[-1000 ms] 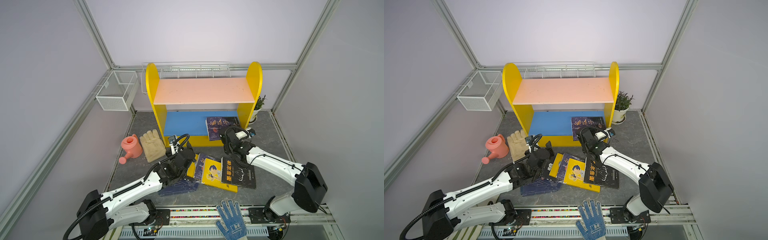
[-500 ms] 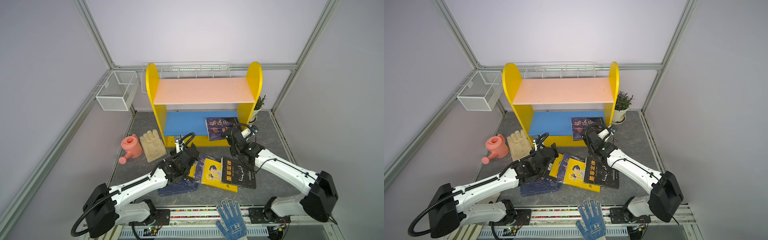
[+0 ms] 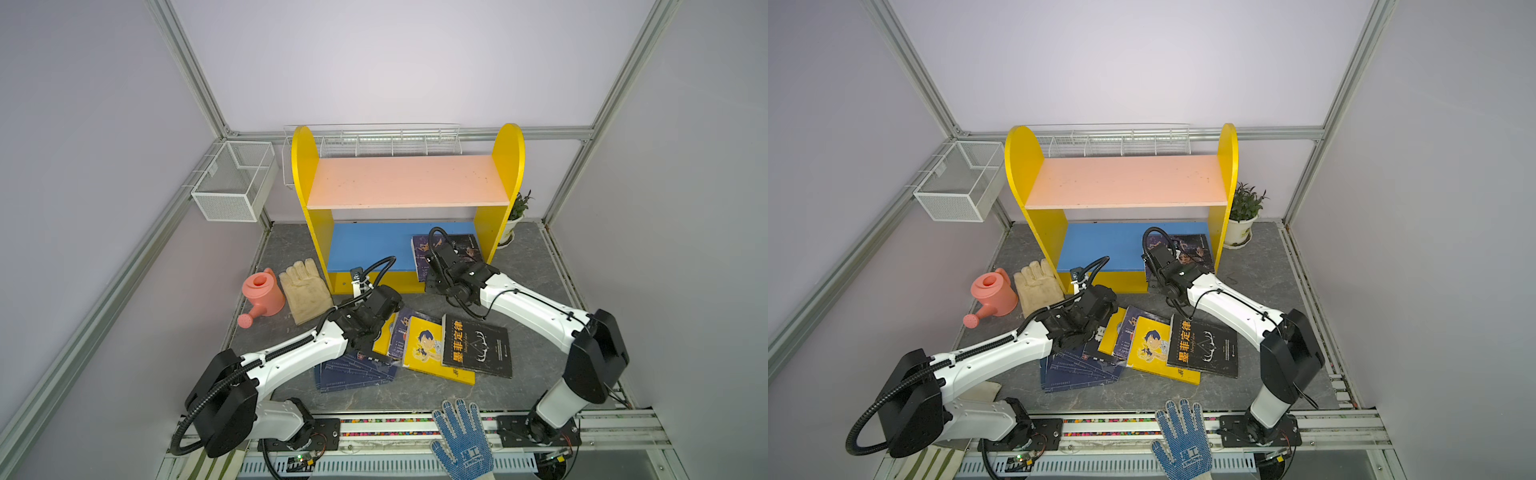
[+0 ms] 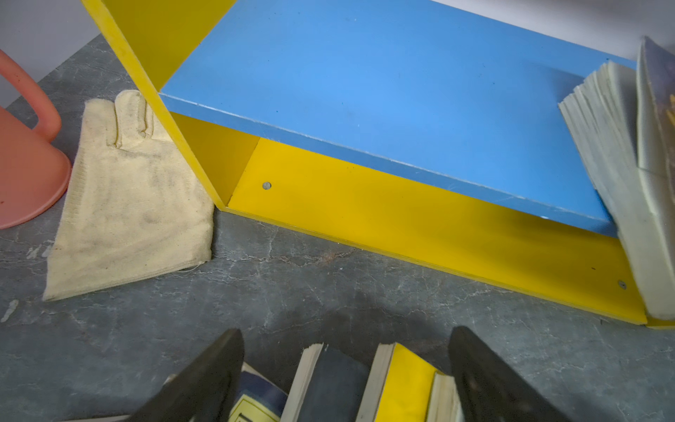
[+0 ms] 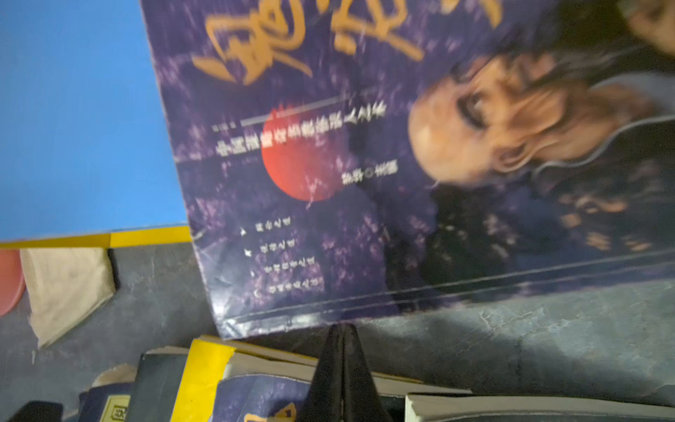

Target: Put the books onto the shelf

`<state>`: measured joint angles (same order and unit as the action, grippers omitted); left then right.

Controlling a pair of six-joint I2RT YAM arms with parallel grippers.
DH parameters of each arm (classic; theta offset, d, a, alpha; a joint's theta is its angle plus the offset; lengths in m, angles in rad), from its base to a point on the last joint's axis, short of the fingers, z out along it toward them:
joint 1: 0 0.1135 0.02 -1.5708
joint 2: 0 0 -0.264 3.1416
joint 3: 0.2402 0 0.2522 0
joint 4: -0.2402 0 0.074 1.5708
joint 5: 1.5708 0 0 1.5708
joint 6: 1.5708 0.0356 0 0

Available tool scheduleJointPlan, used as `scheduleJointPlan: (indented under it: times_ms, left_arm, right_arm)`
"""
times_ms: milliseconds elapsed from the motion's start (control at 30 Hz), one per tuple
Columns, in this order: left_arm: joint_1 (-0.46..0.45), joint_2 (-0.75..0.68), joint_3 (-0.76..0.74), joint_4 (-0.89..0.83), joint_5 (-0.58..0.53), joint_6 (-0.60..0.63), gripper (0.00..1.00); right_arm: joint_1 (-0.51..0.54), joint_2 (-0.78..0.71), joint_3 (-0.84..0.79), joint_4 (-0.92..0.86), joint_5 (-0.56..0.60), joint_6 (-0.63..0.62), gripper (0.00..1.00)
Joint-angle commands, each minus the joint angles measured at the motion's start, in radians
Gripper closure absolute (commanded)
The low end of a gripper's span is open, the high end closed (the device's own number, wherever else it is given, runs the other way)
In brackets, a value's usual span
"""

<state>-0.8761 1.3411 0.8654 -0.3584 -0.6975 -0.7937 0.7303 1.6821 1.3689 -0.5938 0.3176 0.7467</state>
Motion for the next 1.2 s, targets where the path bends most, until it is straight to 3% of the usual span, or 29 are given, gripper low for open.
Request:
scheduleJointPlan:
  times_ms: [0,167,800,967,1167]
  left_arm:
    - [0.002,-0.011,0.025,-0.039,-0.006,-0.027,0.11]
    - [0.002,-0.028,0.012,-0.047,-0.017,-0.031,0.12]
    - [0.003,-0.005,0.034,-0.019,0.007,0.018,0.11]
    - [0.003,-0.008,0.03,0.029,0.09,0.061,0.11]
    - [-0.009,0.013,0.014,0.221,0.33,0.234,0.11]
  right_arm:
    - [-0.047,0.033,0.029,-0.064,-0.128,-0.008,0.94]
    - [-0.144,0.056,0.019,-0.019,-0.207,0.022,0.94]
    - [-0.219,0.103,0.122,-0.013,-0.094,-0.069,0.94]
    - [-0.225,0.02,0.026,0.04,-0.034,-0.03,0.94]
    - [-0.257,-0.174,-0.192,0.05,0.02,0.12,0.94]
